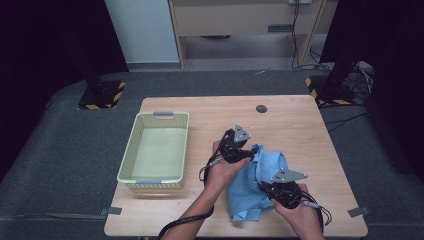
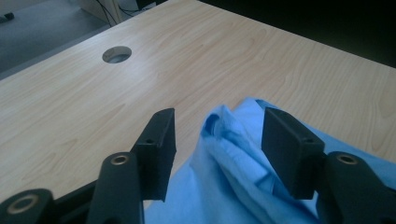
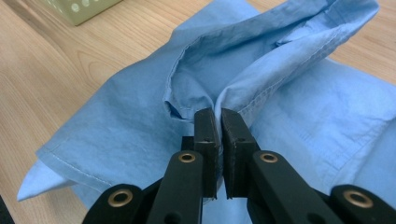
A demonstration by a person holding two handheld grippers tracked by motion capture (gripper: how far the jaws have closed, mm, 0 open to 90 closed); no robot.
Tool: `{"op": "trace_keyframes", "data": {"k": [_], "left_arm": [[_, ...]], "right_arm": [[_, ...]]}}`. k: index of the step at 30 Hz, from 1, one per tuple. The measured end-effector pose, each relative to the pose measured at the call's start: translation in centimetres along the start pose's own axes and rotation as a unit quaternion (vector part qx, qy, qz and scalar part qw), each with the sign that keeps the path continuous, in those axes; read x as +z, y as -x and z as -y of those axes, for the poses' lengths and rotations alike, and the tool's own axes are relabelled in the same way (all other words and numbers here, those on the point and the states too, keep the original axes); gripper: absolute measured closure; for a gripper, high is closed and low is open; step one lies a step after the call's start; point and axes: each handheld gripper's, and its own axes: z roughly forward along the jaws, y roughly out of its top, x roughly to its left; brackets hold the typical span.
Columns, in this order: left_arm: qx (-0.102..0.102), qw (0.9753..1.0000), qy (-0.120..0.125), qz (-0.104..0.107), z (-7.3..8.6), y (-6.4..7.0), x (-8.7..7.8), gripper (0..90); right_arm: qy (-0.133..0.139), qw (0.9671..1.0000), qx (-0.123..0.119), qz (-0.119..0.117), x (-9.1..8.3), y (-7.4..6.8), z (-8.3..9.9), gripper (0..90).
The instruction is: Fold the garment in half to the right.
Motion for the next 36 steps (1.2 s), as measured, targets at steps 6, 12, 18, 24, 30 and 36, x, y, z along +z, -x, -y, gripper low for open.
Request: {"op": "trace_keyframes", "data": {"k": [6, 12, 18, 24, 30, 36], "left_arm": [[-0.012, 0.9999, -0.006, -0.003, 1.9, 0.1, -1.4, 40.7], [-0.022, 0.9997, -0.011, -0.004, 4.2, 0.4, -2.6, 37.1], [-0.028, 0.9995, -0.013, 0.002, 6.7, 1.1, -3.5, 33.8], [-0.024, 0.9994, -0.025, -0.005, 7.9, 1.3, -3.3, 30.9], [-0.002, 0.9992, -0.037, -0.013, 8.7, 1.9, -3.0, 30.1], [0.004, 0.9991, -0.041, -0.014, 9.1, 2.4, -2.8, 27.8]], "right_arm": [[-0.002, 1.0, 0.003, 0.003, 0.0, -0.1, 0.8, 84.6], [-0.004, 1.0, 0.002, 0.005, 0.1, -0.1, 1.4, 84.1], [0.0, 1.0, 0.005, 0.005, 0.0, -0.1, 2.0, 83.4], [0.007, 0.9997, 0.021, 0.008, -0.1, 0.2, 2.8, 82.8], [0.007, 0.9996, 0.028, 0.007, -0.2, 0.4, 3.6, 82.8], [0.008, 0.9994, 0.032, 0.007, -0.3, 0.4, 3.9, 82.7]]}}
